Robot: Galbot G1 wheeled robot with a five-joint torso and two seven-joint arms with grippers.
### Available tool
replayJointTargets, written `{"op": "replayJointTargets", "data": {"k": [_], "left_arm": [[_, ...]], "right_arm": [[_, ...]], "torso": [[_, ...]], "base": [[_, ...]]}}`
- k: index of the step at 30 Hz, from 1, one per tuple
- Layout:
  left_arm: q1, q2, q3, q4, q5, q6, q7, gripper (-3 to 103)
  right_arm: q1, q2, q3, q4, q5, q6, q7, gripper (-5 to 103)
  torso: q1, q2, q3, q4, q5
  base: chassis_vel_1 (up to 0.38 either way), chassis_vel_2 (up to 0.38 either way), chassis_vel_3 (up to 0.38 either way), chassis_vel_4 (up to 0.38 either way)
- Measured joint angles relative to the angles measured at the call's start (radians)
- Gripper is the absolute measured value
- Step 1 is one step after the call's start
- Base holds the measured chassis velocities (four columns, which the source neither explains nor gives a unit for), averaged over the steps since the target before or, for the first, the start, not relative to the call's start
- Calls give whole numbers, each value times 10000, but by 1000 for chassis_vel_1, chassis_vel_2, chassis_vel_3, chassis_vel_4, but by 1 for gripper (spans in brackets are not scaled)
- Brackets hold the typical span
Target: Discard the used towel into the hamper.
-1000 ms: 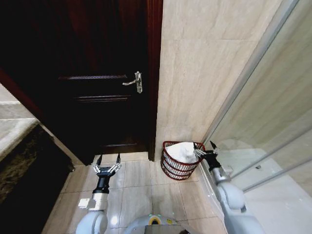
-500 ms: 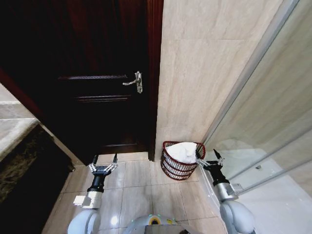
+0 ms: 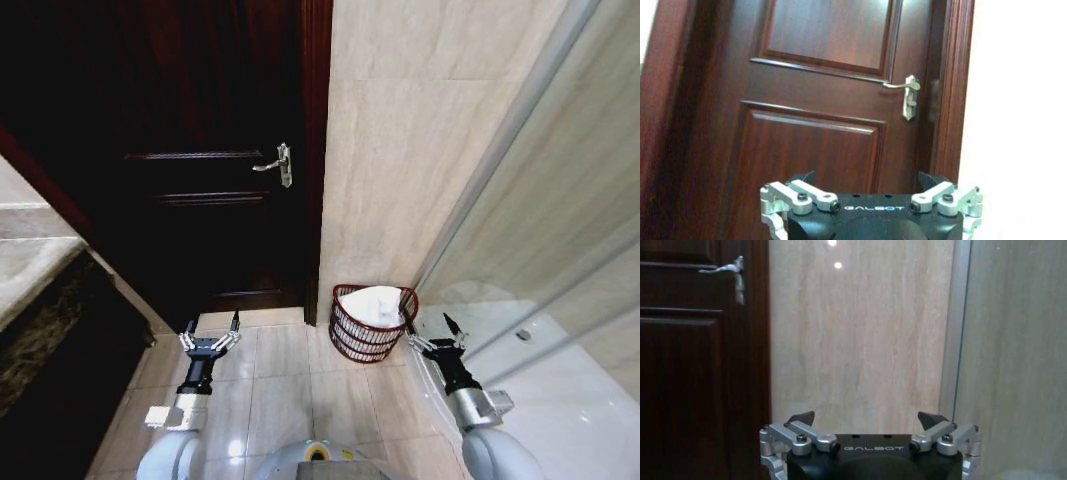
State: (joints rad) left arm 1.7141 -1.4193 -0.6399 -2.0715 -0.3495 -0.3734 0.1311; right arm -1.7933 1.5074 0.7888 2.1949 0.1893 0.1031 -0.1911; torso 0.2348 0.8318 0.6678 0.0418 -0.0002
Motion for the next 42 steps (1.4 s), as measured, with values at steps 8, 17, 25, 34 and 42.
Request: {"op": "replayJointTargets", "data": {"k": [8, 17, 25, 34, 42], "left_arm": [[-158, 121, -15, 185, -241, -161, -27, 100], [-144, 25, 8, 118, -226, -92, 35, 100], [-148, -238, 128, 155, -22, 93, 278, 100], [-85, -370, 187, 193, 200, -15, 415, 100], [-202, -401, 265, 368, 249, -553, 199, 100]], "right_arm": [[55, 125, -273, -180, -160, 76, -3, 100], [71, -10, -437, -451, -93, 240, -27, 100], [-25, -269, -155, -625, 254, 487, -75, 100], [-35, -411, 7, -722, 512, 694, -141, 100], [101, -416, -55, -747, 529, 679, -149, 100]], "torso": [[-7, 4, -4, -3, 4], [3, 0, 1, 1, 4], [-3, 1, -1, 2, 3], [3, 0, 2, 0, 3], [3, 0, 1, -2, 2]], "base": [[218, -225, -211, 219], [157, -151, -167, 155], [150, -142, -140, 146], [31, 9, 12, 28], [19, 61, 50, 23]]}}
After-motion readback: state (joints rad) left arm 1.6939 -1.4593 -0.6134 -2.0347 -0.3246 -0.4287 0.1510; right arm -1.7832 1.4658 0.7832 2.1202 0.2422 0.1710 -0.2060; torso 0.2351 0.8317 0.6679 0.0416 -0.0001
